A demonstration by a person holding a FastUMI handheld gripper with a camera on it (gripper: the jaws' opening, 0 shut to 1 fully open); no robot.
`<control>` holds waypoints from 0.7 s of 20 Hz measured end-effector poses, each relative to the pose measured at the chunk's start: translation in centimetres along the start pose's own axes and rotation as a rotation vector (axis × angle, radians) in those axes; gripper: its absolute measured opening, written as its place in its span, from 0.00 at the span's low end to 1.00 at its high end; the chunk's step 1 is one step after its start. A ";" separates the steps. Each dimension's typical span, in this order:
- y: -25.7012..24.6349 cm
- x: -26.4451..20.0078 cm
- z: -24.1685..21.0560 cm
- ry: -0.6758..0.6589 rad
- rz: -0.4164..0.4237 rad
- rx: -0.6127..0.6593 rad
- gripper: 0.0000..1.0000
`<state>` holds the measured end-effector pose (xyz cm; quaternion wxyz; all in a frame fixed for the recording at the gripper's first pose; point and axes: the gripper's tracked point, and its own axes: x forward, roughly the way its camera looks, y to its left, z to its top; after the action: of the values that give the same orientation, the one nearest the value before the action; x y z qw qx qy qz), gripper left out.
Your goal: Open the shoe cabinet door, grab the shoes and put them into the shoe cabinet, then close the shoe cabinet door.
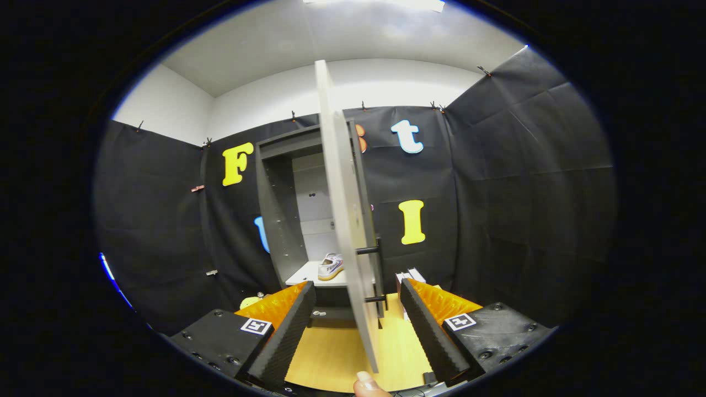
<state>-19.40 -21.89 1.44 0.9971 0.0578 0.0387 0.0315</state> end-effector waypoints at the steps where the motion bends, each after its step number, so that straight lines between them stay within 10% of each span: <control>1: -1.1 0.7 0.1 0.004 -0.010 0.009 0.98; 14: -1.9 7.5 -1.2 0.063 0.041 0.017 0.98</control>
<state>-11.91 -23.15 -0.57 0.9940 0.0659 0.0692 0.0536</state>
